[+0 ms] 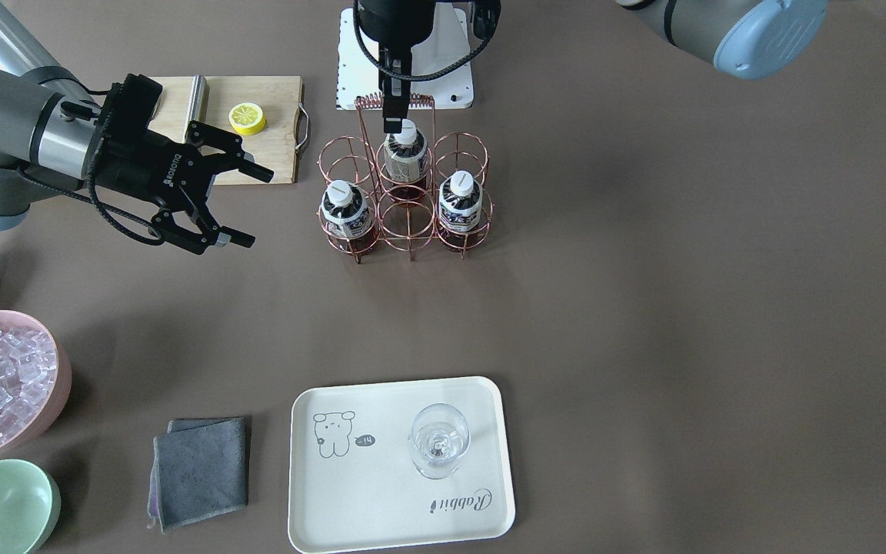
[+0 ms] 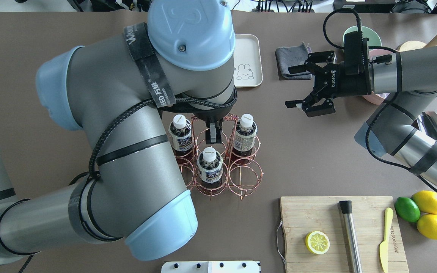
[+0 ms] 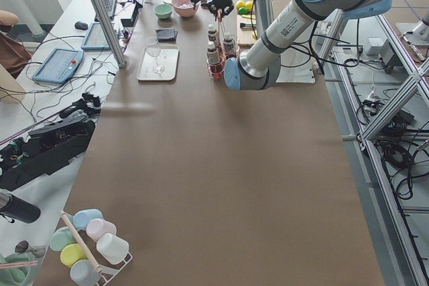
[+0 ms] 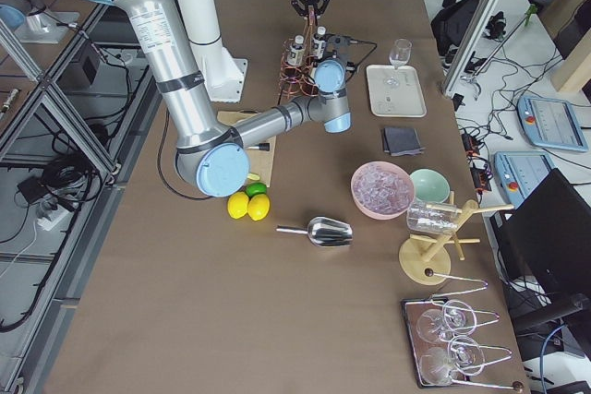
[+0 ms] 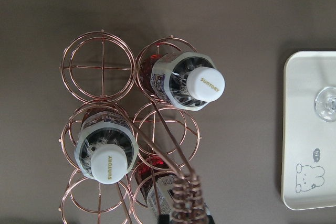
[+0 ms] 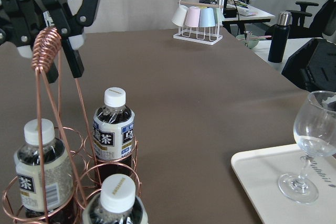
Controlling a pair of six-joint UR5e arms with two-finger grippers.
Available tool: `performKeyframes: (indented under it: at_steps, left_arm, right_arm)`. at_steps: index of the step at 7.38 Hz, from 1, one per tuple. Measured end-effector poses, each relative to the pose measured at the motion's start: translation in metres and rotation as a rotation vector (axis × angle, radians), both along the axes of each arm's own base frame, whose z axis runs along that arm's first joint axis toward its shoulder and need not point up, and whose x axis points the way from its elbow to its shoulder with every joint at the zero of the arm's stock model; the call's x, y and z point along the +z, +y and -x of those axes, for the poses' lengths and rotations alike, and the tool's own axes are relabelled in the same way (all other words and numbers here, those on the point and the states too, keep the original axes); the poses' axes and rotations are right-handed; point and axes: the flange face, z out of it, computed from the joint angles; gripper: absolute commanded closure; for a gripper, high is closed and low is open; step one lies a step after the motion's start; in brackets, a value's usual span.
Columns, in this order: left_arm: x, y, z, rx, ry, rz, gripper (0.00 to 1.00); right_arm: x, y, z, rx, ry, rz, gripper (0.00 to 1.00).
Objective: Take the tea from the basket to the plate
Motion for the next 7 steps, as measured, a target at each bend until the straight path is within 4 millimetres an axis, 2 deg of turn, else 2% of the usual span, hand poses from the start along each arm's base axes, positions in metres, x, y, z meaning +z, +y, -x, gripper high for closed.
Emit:
performKeyframes:
  at_steps: [2, 4, 7]
  left_arm:
    - [0.000, 0.000, 0.001, -0.001, 0.000, 0.000, 1.00]
    - [0.001, 0.001, 0.002, -0.001, 0.001, 0.000, 1.00]
    - [0.002, 0.002, 0.003, -0.003, 0.004, 0.001, 1.00]
  right_arm:
    - [-0.012, 0.024, 0.026, -0.090, -0.062, 0.074, 0.00]
    - [-0.016, 0.042, 0.044, -0.143, -0.099, 0.109, 0.01]
    - [-0.012, 0.052, 0.066, -0.153, -0.099, 0.097, 0.01]
